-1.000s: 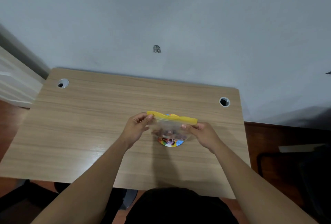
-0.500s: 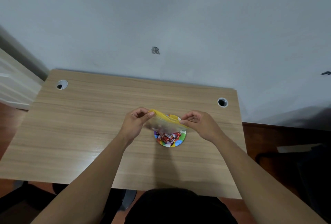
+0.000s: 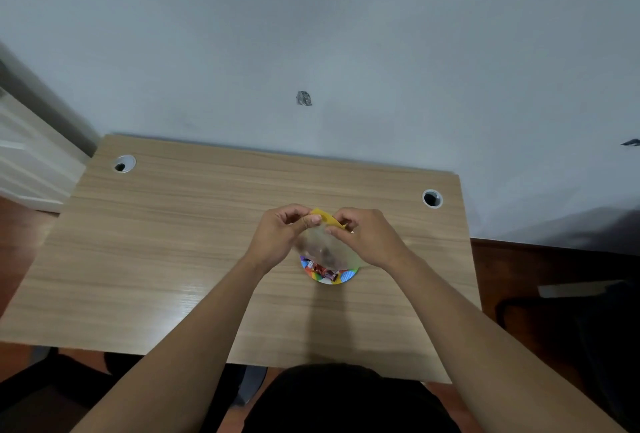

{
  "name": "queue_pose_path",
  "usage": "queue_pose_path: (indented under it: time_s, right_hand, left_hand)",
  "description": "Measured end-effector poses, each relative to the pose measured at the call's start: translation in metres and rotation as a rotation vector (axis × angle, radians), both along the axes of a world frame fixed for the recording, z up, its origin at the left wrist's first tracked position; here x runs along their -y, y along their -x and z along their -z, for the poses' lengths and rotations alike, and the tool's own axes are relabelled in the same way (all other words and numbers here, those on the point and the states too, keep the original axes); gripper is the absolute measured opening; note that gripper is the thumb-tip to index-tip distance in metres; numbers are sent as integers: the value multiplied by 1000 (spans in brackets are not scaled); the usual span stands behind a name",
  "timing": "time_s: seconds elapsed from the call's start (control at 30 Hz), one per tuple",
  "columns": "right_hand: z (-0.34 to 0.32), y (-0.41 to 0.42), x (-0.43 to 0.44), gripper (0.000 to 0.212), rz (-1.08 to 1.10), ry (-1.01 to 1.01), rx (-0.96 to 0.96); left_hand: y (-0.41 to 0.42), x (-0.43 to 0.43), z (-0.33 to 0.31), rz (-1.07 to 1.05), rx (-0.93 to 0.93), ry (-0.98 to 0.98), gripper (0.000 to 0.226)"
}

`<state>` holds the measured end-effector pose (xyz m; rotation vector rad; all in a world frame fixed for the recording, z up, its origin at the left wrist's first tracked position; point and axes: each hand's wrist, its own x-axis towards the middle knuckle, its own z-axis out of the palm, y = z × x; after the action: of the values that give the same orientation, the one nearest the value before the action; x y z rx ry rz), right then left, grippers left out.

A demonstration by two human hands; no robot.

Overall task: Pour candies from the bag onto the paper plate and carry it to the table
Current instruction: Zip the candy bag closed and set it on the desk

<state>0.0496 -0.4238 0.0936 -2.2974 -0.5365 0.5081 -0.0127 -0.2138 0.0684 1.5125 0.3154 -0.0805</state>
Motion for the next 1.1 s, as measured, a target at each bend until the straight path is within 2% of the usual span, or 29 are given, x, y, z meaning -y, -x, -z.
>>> queue_pose_path:
  time_s: [0.3, 0.53, 0.8, 1.03, 1.1]
  right_hand:
    - [-3, -1, 0, 10, -10, 4, 57]
    - [-6, 0, -2, 13, -10, 40, 54]
    - [-3, 3, -6, 20, 25, -39, 49]
    - [-8, 7, -9, 9, -19, -34, 100]
    - [-11, 7, -9, 11, -18, -35, 117]
  left_hand:
    - [1, -3, -2, 9, 36, 42, 22]
    - [-1, 1, -5, -53, 52, -87, 16]
    - [-1, 13, -4, -65, 63, -120, 16]
    - [1, 19, 0, -52, 65, -194, 7]
    - [1, 22, 1, -71, 65, -238, 8]
